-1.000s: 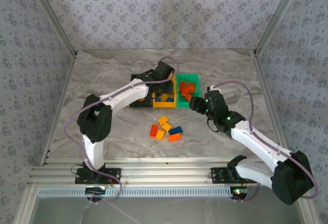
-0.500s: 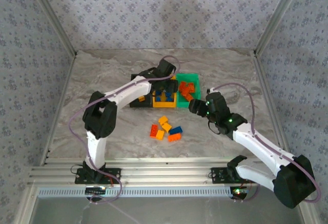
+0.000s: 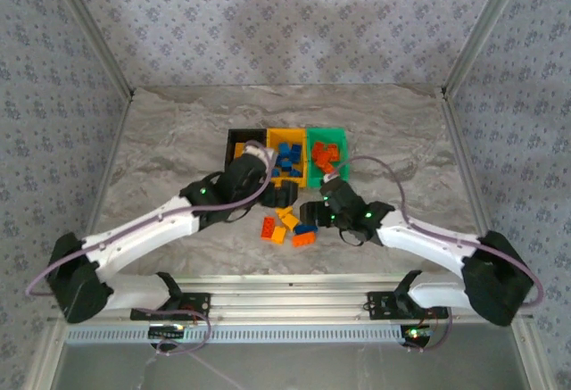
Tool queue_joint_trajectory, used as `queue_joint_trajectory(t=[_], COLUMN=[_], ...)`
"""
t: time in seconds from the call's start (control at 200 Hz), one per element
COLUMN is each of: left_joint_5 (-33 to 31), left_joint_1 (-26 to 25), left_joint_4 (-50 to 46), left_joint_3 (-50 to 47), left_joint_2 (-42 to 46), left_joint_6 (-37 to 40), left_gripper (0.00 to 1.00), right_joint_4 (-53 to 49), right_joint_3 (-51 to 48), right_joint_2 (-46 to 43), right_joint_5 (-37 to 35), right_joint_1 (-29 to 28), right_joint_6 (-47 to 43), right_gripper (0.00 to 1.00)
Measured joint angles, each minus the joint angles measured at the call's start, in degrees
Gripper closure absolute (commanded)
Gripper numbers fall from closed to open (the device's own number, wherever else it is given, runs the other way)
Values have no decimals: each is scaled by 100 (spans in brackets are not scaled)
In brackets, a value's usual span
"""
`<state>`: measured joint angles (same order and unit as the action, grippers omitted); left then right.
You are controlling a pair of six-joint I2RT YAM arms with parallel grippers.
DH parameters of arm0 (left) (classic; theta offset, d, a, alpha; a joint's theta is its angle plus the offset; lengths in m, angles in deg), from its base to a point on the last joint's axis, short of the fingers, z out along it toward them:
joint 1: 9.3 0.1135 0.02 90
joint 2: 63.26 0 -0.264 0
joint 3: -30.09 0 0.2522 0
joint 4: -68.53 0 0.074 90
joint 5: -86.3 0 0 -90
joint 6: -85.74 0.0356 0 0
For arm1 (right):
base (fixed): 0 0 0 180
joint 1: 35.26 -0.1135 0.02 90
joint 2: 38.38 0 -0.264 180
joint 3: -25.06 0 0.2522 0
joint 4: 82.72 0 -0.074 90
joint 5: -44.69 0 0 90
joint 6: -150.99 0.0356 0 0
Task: Sort the legos into containers by color
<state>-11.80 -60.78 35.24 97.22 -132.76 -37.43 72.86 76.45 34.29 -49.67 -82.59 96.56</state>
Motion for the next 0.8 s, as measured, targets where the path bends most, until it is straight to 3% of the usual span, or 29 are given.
queue_joint_trajectory(t=[0.15,0.33,0.59,0.799], left_joint_5=[-479,-927,-1322,-1471], left_joint_1=[9,9,33,136], left_joint_4=[-319,-734,-1204,-1388], left_joint_3=[-1099,-1759,-2310,-2363], left_joint_2=[1143,2186,2879,3117], left_joint_6=[-356,-804,-1309,-1458], left_gripper=[0,0,0,0], right_joint_4=[61,229,245,177], right_joint_3=[463,1198,1943,2151], right_joint_2=[820,1674,2767,3075], right_joint_5=[-214,-354,-380,-378], right_joint_1=[-378,-437,-461,-529], right_joint_6=[-136,-267,-422,-494], right_gripper=[19,20,24,37])
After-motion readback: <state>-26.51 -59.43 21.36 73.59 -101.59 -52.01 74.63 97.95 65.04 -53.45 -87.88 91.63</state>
